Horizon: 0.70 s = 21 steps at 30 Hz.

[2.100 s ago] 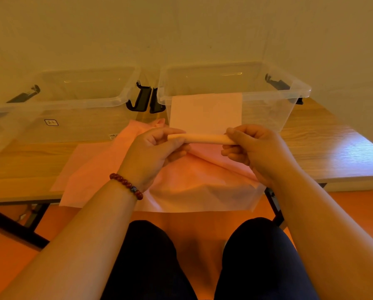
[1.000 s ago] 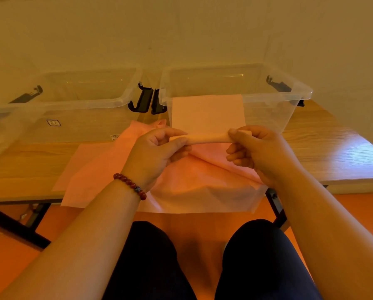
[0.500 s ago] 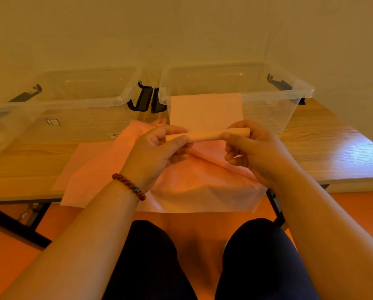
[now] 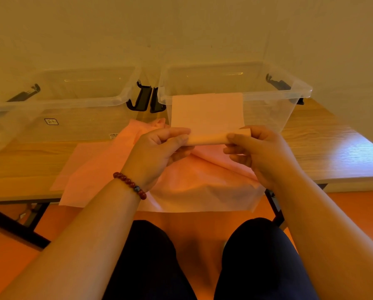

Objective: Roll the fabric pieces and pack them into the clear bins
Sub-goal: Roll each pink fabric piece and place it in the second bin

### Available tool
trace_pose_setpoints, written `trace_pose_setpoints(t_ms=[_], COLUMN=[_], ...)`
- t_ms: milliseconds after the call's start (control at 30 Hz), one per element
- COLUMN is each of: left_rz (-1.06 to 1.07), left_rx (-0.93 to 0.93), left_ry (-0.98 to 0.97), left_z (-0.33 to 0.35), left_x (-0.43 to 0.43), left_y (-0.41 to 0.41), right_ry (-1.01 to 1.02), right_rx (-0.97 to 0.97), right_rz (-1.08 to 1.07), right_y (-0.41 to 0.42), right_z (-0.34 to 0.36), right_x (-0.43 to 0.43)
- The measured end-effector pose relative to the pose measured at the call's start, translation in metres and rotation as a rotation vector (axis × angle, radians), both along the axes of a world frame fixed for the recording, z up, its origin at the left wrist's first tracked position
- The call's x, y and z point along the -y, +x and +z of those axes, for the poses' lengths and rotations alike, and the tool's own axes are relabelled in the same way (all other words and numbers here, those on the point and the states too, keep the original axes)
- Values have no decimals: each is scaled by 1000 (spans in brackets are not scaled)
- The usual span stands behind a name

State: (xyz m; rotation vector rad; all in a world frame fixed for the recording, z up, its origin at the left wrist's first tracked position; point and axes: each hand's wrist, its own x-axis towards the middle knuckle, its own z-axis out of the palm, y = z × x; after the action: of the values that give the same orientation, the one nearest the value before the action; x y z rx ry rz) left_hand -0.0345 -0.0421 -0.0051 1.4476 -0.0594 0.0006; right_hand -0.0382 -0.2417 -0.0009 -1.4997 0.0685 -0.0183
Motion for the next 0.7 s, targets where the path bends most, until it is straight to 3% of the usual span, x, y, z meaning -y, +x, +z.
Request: trace_pose_setpoints(t_ms=[300, 700], left_rz=[22, 64], left_rx=[-1, -19], left_ry=[0, -18], left_z=[-2, 4], left_x=[-2, 1], left_y=[0, -2], right_ry=[9, -137], right_rx=[7, 53], right_rz=[4, -48], right_y=[-1, -1], right_z=[-2, -1], right_x=[1, 0])
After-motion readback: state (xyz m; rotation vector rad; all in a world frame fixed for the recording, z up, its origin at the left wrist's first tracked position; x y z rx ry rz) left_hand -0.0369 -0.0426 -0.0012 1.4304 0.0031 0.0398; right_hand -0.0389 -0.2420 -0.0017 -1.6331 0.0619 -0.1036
